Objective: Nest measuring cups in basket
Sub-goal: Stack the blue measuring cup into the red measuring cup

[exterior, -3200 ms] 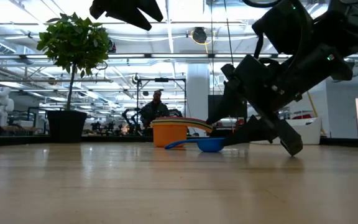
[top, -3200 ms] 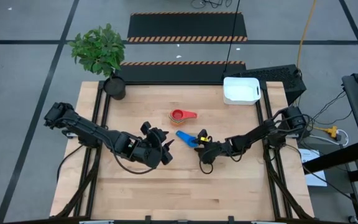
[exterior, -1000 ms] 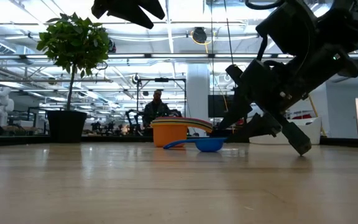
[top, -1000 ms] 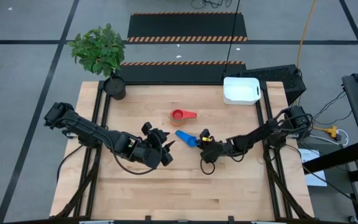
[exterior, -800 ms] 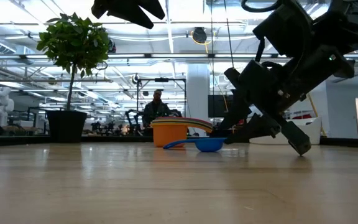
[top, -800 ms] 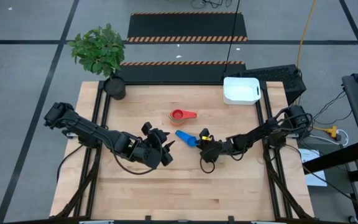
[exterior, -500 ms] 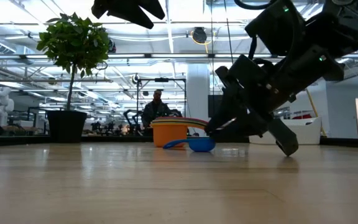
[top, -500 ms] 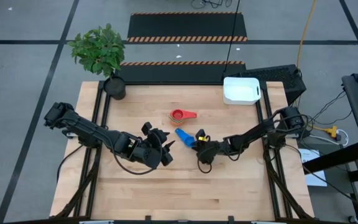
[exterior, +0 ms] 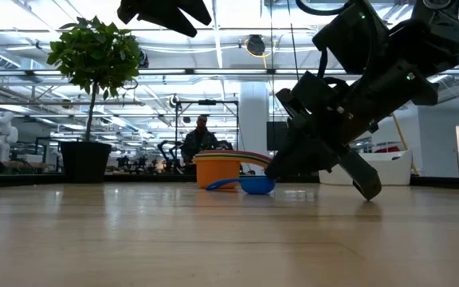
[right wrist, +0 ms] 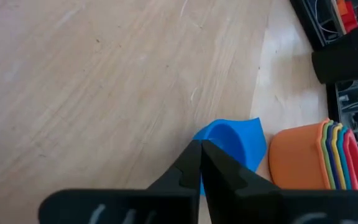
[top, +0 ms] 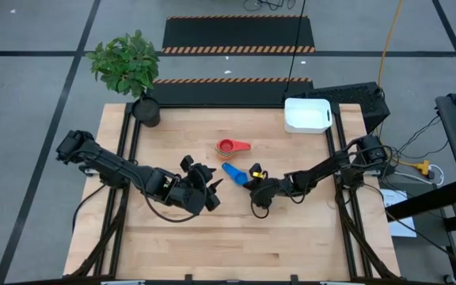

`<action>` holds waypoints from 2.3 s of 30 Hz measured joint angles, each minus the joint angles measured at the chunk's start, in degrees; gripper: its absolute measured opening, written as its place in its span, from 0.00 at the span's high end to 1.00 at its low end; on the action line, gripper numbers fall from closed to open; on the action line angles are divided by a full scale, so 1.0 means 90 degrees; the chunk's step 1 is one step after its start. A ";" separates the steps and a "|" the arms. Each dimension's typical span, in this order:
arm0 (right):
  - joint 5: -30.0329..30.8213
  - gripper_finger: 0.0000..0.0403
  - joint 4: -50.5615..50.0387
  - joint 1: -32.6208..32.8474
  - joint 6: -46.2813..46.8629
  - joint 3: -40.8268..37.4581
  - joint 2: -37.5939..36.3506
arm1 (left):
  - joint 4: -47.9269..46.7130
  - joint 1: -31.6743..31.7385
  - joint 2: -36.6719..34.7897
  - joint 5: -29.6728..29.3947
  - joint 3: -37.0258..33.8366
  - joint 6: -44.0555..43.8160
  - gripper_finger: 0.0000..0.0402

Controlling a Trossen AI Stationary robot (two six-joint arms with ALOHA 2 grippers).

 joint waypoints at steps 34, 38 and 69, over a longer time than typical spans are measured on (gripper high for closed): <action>0.0575 0.76 -0.0546 0.0204 -0.0231 -0.0012 -0.0741 | -0.0124 0.0000 0.0002 0.0000 0.0000 -0.0039 0.52; 0.0579 0.67 -0.0392 0.0204 -0.0324 0.0051 -0.0582 | -0.0112 0.0004 0.0002 0.0000 0.0000 -0.0039 0.52; 0.1265 0.65 -0.2543 0.0167 0.0356 0.1613 0.0262 | -0.0118 0.0024 0.0002 -0.0002 0.0000 -0.0034 0.52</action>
